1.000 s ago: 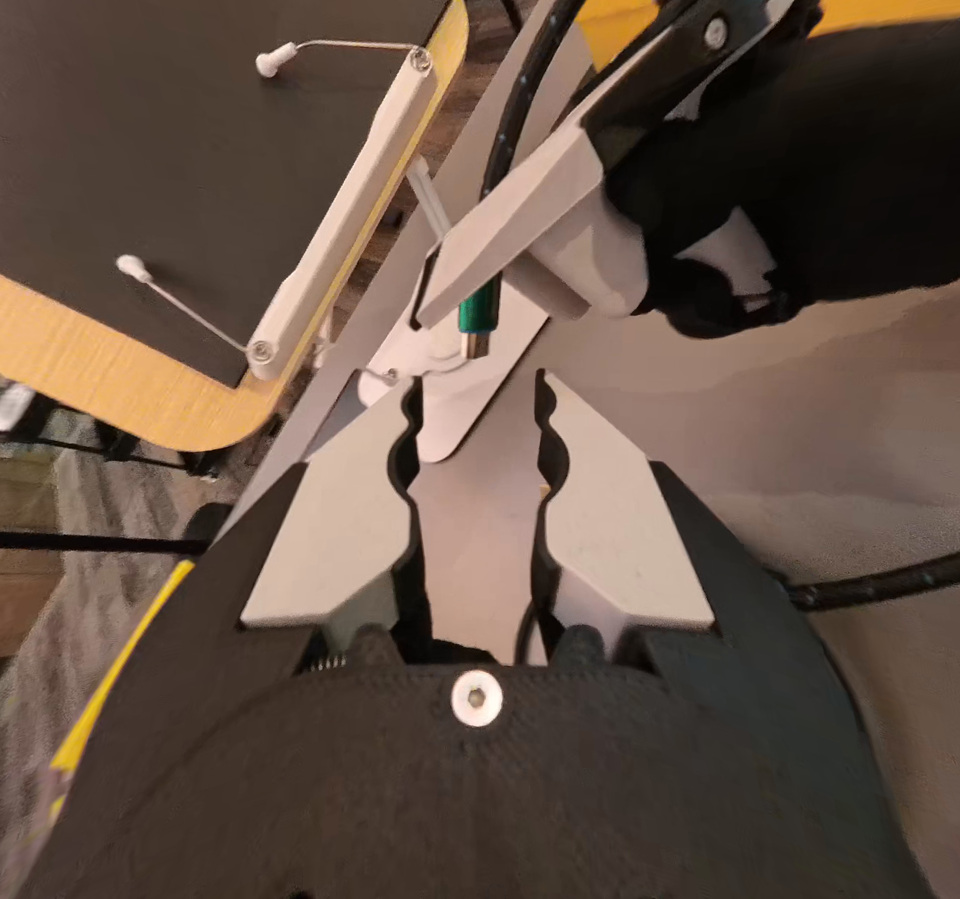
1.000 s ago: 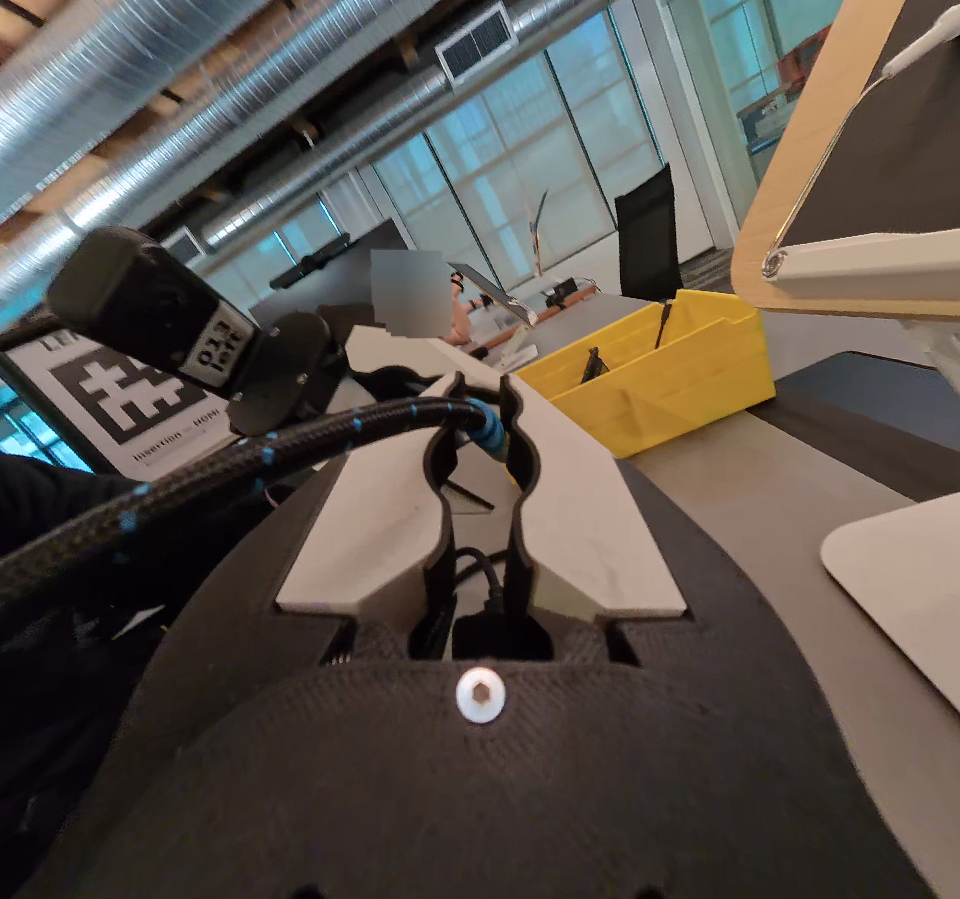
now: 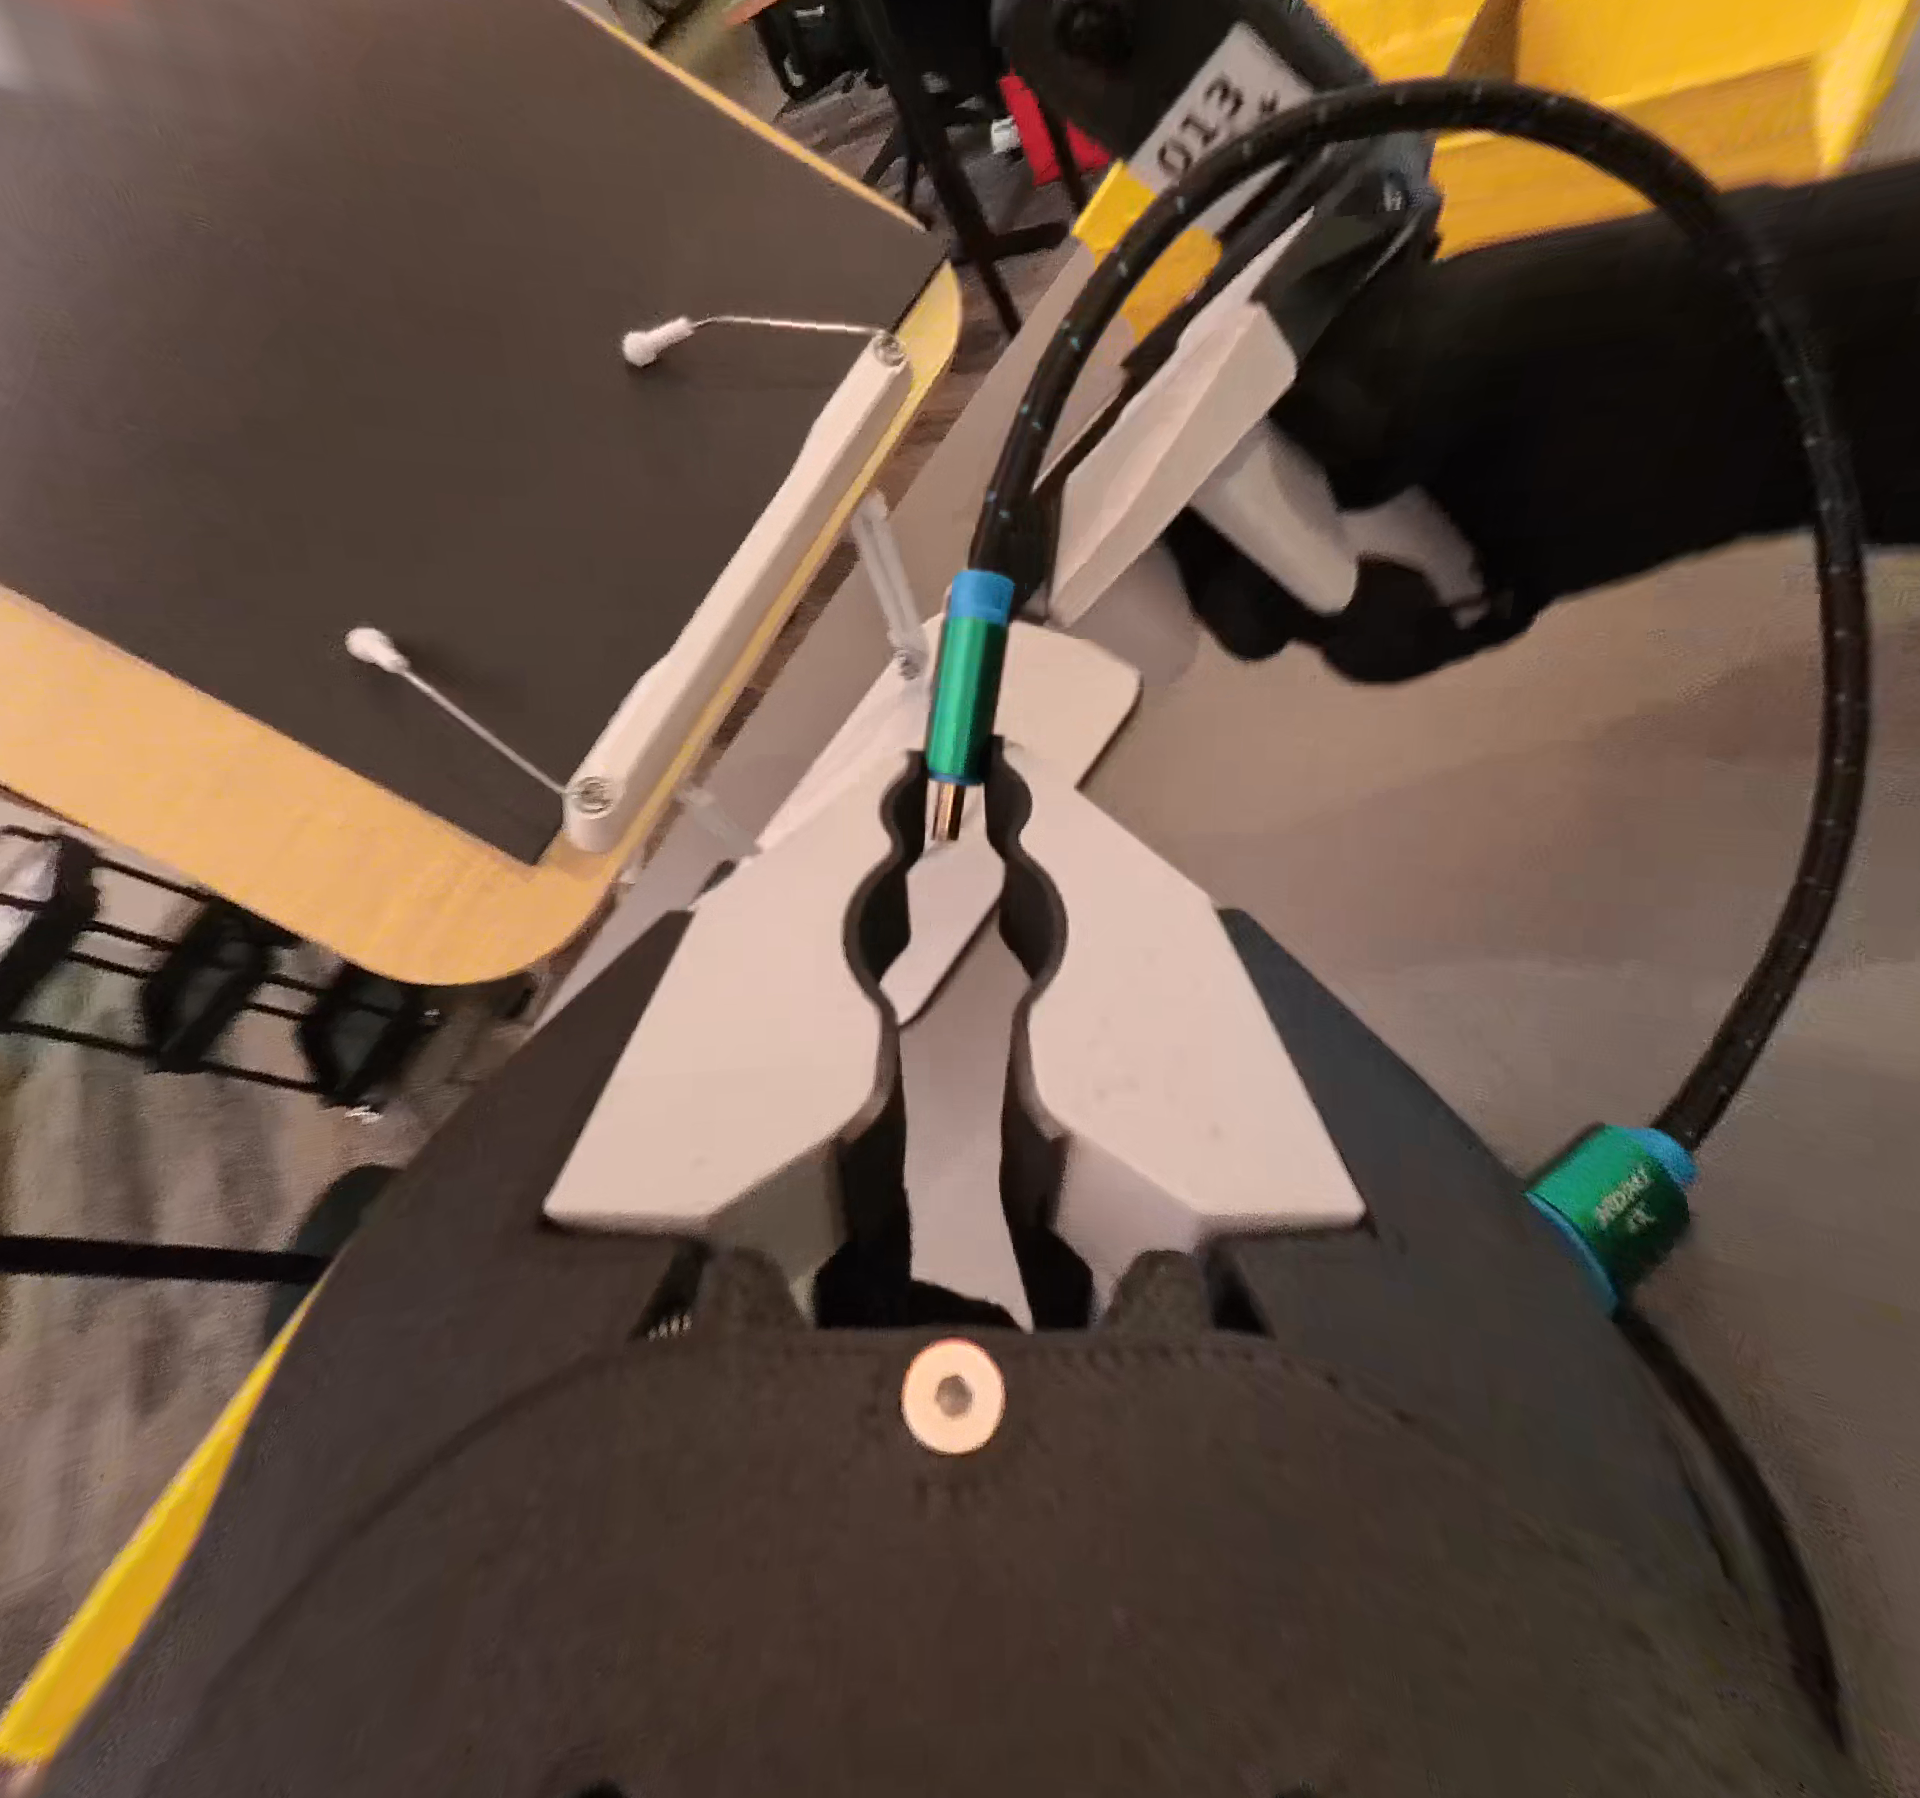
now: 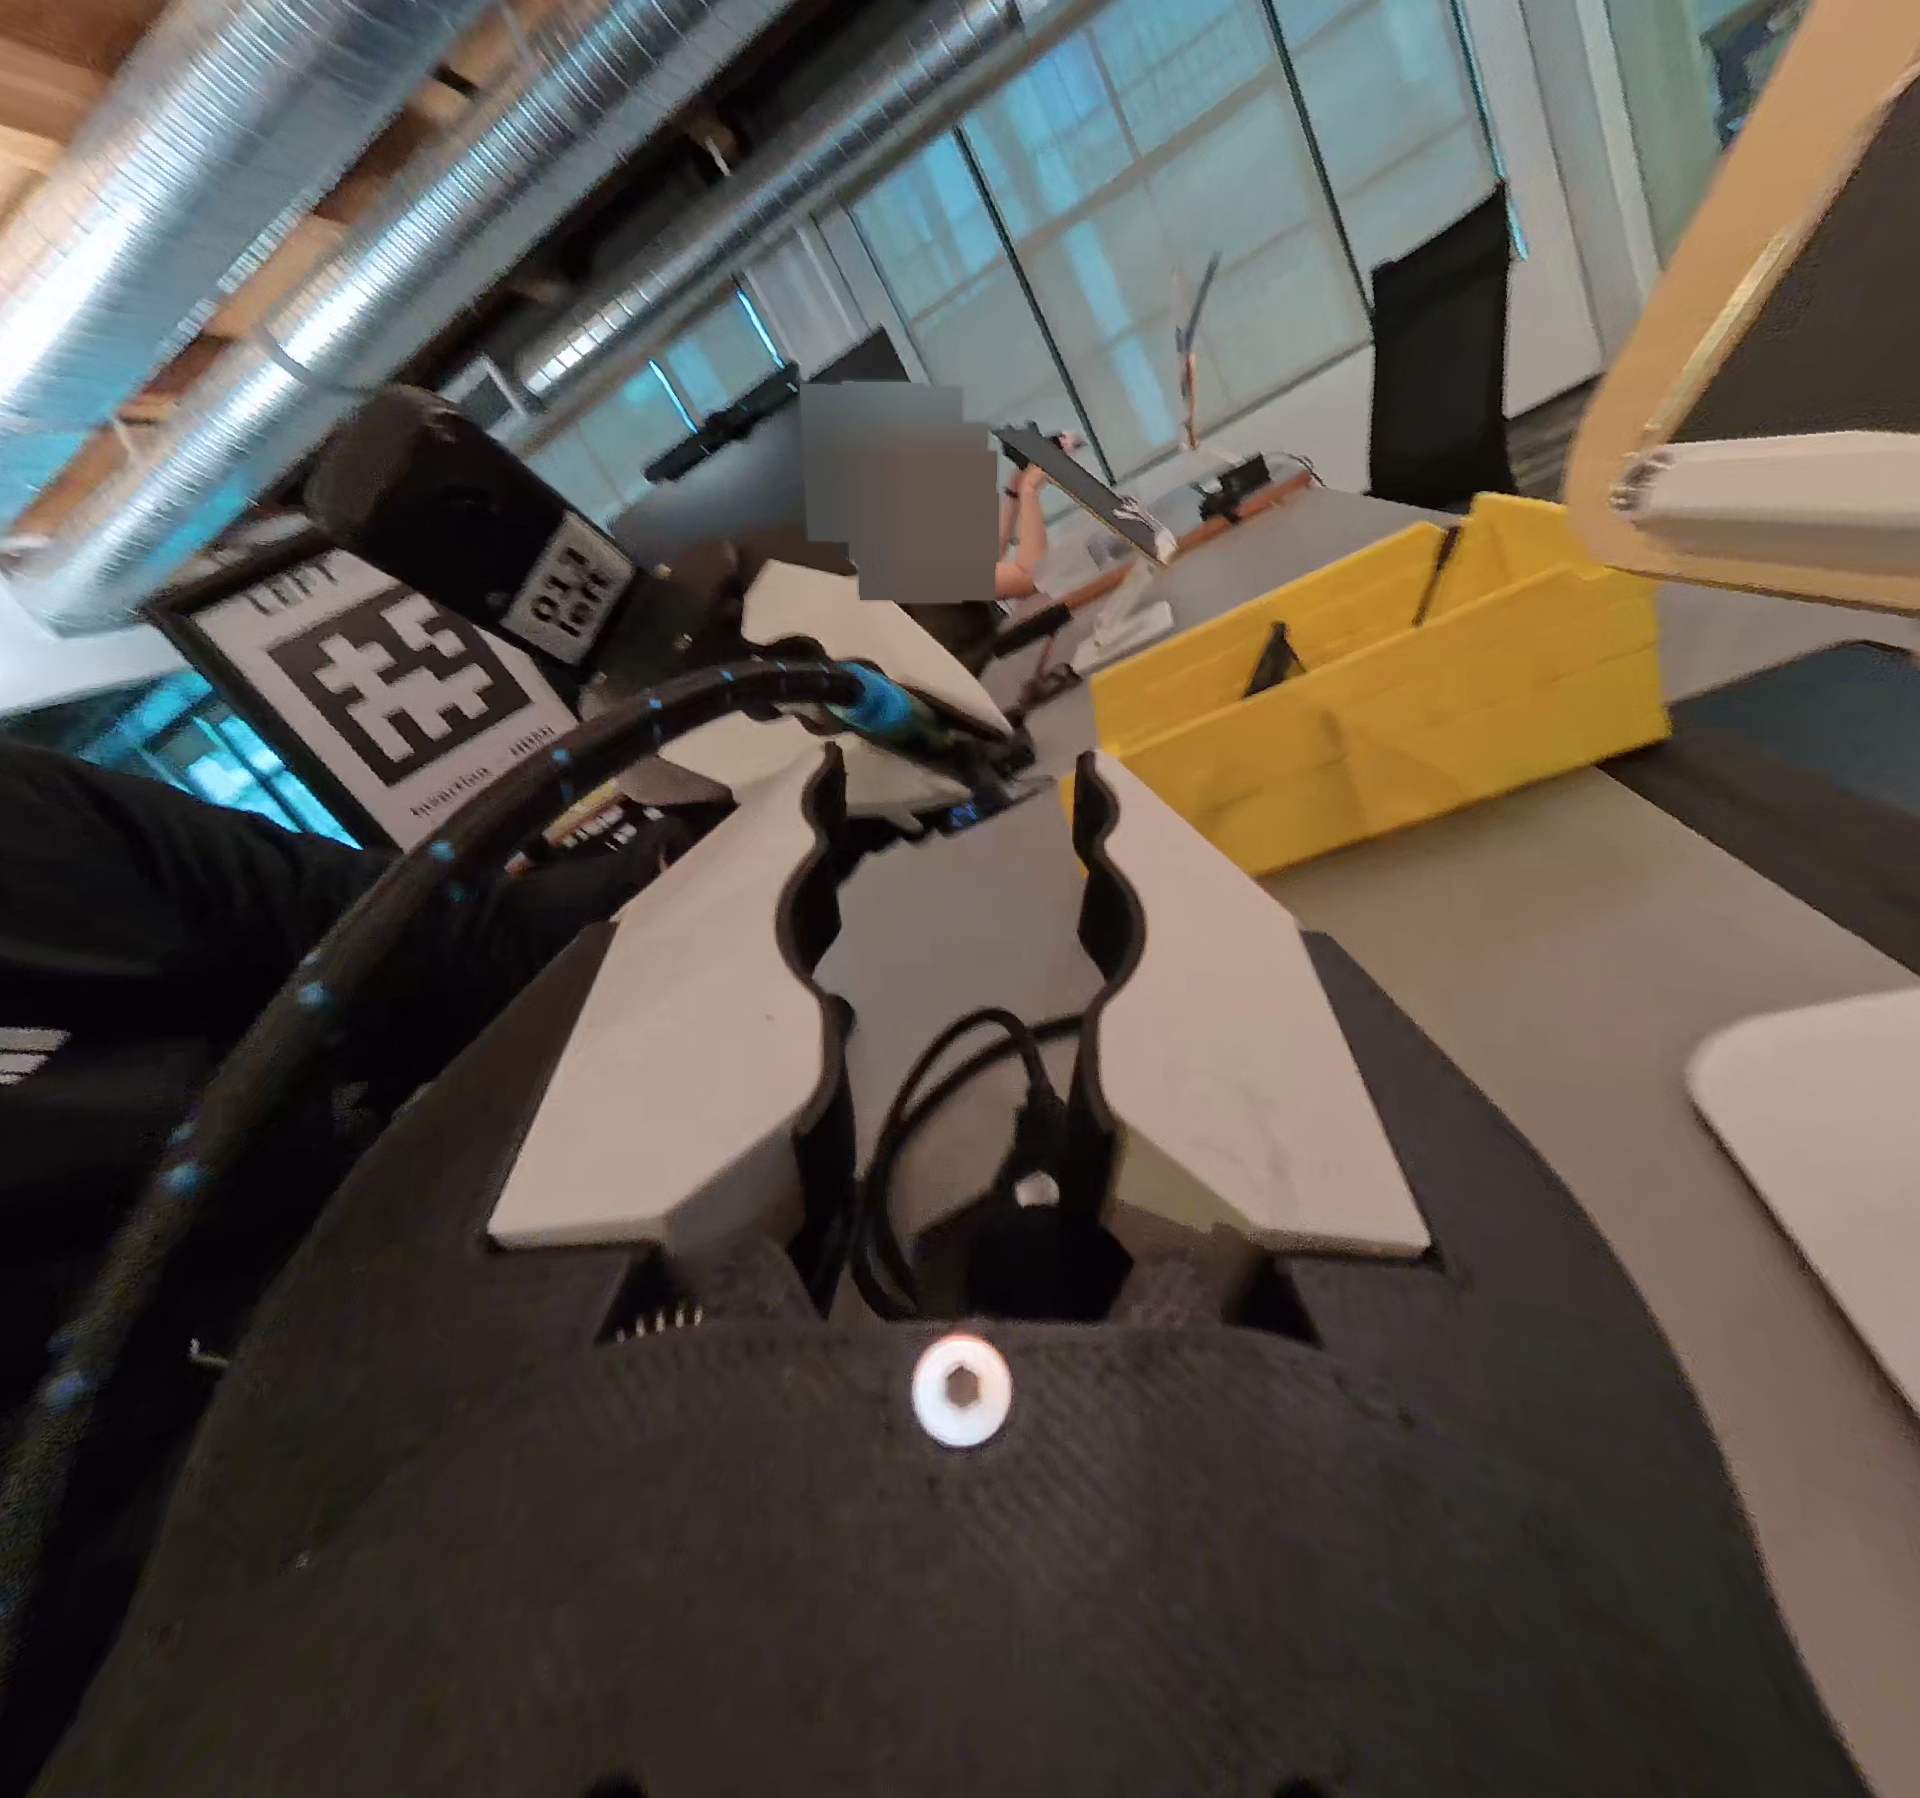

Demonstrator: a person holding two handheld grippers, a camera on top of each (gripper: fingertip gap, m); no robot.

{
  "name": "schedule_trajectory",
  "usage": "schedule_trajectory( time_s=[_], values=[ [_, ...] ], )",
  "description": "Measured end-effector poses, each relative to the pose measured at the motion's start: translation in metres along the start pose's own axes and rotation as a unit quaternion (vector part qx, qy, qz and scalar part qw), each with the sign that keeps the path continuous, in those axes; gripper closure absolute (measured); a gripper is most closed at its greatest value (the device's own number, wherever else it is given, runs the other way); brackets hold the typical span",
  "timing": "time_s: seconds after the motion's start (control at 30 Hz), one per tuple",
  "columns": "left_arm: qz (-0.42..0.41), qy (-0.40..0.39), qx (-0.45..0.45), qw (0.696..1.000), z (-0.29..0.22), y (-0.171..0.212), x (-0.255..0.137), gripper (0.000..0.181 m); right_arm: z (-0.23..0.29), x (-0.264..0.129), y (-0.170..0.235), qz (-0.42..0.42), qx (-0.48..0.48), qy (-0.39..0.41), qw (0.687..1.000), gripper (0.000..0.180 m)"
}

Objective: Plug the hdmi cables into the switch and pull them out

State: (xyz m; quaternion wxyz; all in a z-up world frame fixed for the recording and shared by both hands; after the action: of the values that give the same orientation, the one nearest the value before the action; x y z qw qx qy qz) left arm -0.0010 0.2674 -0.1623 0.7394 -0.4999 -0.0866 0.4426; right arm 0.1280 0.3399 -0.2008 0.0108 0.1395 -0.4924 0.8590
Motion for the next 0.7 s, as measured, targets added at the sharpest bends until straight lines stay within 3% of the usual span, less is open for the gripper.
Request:
schedule_trajectory(
  time_s=[0.17,0.3,0.47,0.57,0.7],
  values=[
    [0.023,-0.038,0.080,0.996,0.006,-0.003,-0.009,0.171,-0.005,-0.042,-0.027,0.031,-0.088,0.126,0.988,0.143],
    [0.031,-0.063,0.127,0.989,0.005,-0.007,-0.012,0.171,0.024,-0.055,-0.055,0.029,-0.156,0.136,0.978,0.143],
    [0.055,-0.107,0.209,0.971,-0.002,-0.015,-0.008,0.172,0.054,-0.023,-0.052,0.072,-0.159,0.085,0.981,0.137],
    [0.062,-0.133,0.252,0.957,-0.006,-0.020,-0.008,0.172,0.064,-0.002,-0.043,0.119,-0.186,0.101,0.970,0.131],
    [0.064,-0.160,0.305,0.937,-0.012,-0.027,-0.008,0.172,0.068,0.014,-0.032,0.143,-0.199,0.101,0.964,0.137]
  ],
)
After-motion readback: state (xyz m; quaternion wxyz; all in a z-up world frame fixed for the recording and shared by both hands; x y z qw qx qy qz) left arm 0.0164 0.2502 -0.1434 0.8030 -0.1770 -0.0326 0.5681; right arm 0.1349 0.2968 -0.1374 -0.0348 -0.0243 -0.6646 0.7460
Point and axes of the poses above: each gripper's, where its closed fingertips meet, x out along the fingers, y out of its underside, z = x × y across the jaws, the point moved 8 cm from there along -x, back along the fingers, and after that the axes turned 4 degrees about -z, right-handed, at the moved point
